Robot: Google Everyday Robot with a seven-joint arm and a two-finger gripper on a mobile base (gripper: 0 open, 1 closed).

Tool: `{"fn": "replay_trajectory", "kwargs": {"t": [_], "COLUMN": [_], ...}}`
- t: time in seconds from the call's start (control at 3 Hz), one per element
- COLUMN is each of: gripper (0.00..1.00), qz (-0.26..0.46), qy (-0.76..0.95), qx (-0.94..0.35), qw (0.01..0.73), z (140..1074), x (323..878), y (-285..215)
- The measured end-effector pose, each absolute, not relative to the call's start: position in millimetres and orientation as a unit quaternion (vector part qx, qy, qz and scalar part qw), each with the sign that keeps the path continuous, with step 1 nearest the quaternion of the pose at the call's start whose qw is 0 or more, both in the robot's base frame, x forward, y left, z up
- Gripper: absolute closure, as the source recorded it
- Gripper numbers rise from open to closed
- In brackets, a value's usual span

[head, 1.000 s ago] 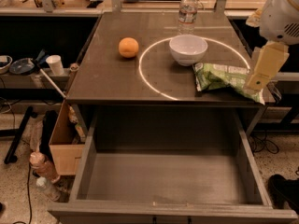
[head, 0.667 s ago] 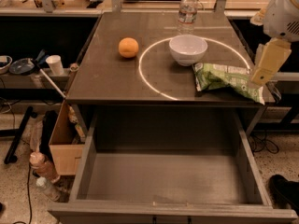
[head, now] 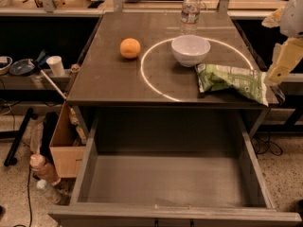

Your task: Place green jalapeno chip bag into top drawer

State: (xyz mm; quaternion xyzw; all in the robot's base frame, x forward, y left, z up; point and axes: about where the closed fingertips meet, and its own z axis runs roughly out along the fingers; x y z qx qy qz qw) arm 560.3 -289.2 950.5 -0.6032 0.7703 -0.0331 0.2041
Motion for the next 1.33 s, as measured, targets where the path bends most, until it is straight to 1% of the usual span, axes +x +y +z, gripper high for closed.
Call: {"fn": "replay_trajectory", "kwargs": {"t": [0.33,0.67,1.0,1.33], "gripper": [0.0,0.0,0.0,0.0], "qz": [0.009,0.036,0.035,0.021], "qy": [0.76,0.745,0.73,0.734], "qx": [-0.613,-0.627,-0.644,-0.643], "qw": [0.216,0.223,0.227,0.217], "z": [939,933,929,891], "x": [567,568,567,558], "y": [-299,-296,-284,-264]}}
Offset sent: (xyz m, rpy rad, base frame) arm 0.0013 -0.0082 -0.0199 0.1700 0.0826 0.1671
